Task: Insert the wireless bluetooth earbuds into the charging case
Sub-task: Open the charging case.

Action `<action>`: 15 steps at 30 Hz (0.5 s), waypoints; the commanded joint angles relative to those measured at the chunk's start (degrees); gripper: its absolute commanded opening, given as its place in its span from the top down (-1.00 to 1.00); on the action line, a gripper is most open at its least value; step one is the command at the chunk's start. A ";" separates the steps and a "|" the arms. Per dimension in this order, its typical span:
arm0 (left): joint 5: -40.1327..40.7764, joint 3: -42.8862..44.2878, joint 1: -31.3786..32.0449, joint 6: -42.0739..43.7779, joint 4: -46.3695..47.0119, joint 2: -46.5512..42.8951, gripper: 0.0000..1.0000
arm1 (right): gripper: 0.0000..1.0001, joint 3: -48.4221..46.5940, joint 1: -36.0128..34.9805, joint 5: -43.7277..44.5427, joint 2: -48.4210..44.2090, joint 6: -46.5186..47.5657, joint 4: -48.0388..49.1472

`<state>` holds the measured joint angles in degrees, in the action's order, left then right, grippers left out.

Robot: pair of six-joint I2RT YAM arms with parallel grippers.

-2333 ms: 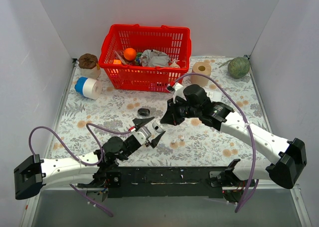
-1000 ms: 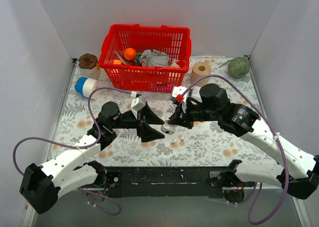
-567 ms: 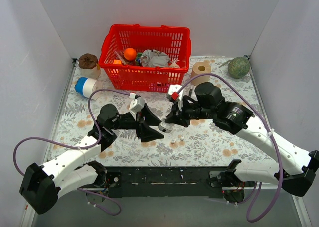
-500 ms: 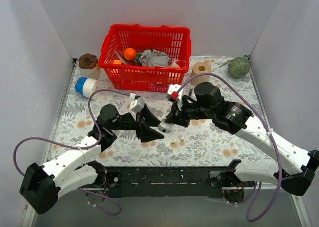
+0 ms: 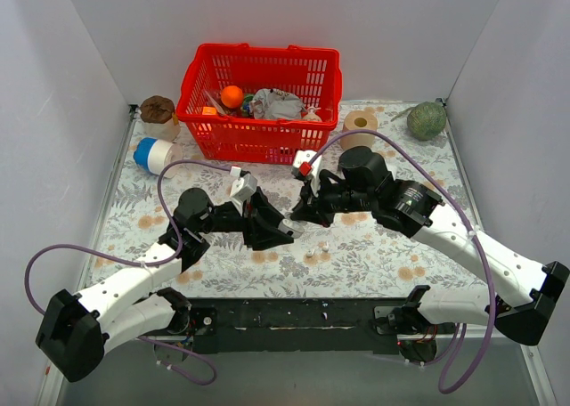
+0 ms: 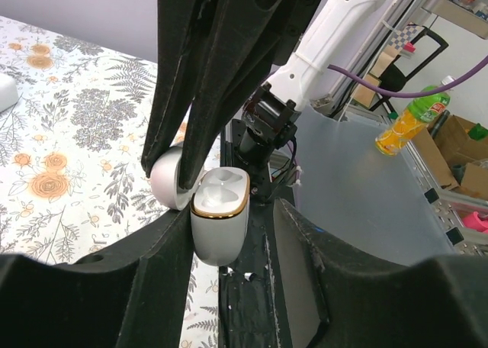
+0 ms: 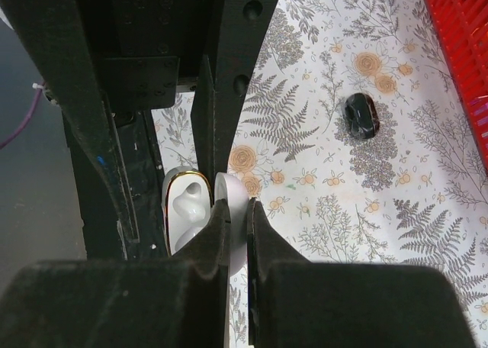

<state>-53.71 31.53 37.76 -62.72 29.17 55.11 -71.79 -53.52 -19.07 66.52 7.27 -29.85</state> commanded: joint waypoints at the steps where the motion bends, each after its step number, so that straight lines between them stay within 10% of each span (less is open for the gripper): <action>1: -0.52 -0.50 -0.23 0.49 1.16 -0.09 0.16 | 0.97 -2.74 -0.45 0.61 0.19 -0.76 3.13; 15: 0.72 -2.08 -0.23 -0.30 2.64 0.17 0.70 | 0.97 -2.48 -0.89 1.49 -0.51 -1.46 3.13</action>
<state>-53.34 30.76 37.60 -63.20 30.04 55.83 -71.88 -54.08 -18.52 66.72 6.57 -29.93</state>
